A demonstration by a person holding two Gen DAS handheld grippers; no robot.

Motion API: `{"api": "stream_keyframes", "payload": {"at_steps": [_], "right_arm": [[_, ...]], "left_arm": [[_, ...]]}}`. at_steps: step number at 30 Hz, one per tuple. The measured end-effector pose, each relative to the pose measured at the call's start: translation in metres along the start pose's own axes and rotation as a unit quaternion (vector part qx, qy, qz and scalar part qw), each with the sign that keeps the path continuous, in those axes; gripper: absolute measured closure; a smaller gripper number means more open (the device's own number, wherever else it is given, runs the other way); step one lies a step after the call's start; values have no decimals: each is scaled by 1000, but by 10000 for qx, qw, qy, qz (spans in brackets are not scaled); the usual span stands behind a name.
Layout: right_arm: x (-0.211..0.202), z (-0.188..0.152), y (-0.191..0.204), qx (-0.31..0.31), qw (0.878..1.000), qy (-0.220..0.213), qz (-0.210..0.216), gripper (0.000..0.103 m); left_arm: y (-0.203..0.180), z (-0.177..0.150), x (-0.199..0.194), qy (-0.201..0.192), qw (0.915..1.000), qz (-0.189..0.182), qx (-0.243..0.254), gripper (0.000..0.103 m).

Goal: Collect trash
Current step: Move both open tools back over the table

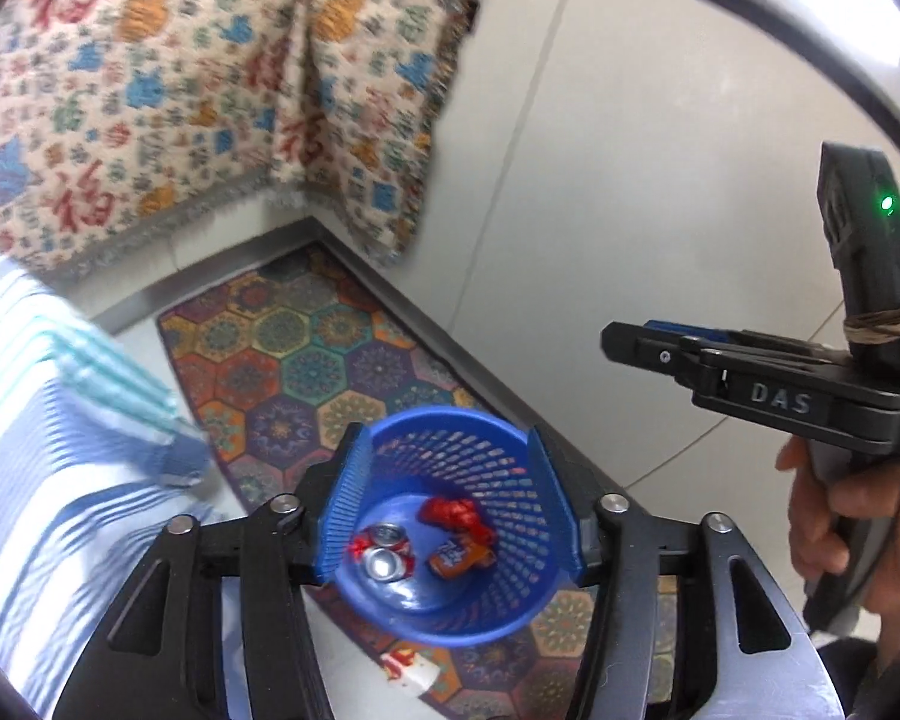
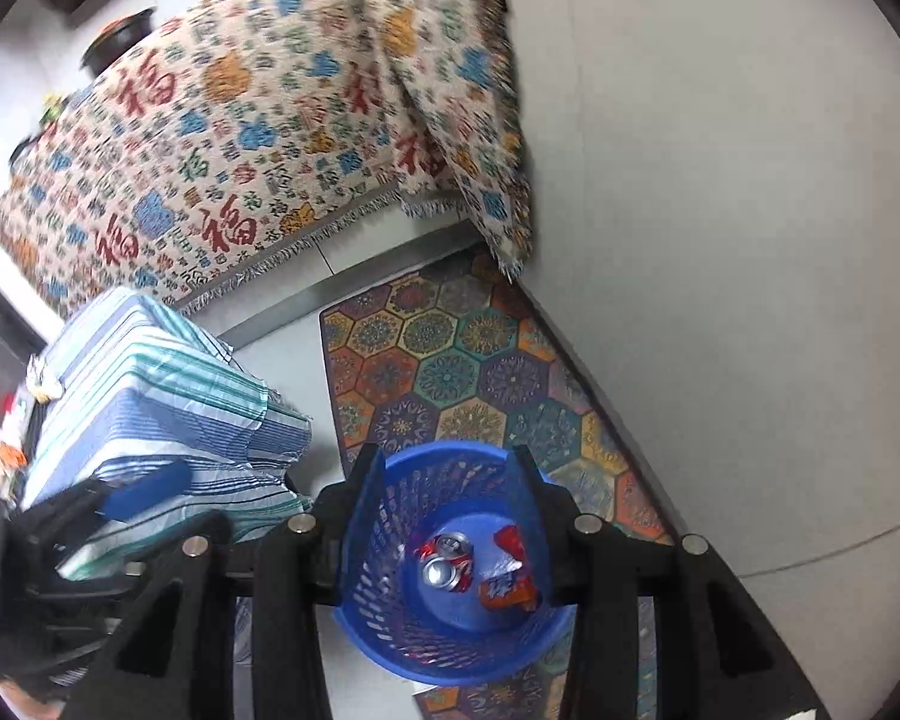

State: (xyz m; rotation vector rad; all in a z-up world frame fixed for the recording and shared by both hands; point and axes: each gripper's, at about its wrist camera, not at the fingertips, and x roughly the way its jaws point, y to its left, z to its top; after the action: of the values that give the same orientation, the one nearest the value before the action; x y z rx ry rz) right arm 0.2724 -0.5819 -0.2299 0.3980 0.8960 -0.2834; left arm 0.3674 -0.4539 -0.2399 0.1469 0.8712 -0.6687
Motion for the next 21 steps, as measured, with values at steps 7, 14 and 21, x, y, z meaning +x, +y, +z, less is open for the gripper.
{"api": "stream_keyframes", "payload": {"at_steps": [7,14,21], "right_arm": [[-16,-21,121,-1313,9900,-459,236,53],[11,-62,314,-2556,9609,-104,1057,39],[86,-47,431,-2392,9666,232,886,35]], "left_arm": [[98,-41,-106,-201,9934,1000,-516,37],[222,-99,-222,-182,9557,2628,-1312,28],[336,-144,-273,-200,9113,3566,-2046,27]]}}
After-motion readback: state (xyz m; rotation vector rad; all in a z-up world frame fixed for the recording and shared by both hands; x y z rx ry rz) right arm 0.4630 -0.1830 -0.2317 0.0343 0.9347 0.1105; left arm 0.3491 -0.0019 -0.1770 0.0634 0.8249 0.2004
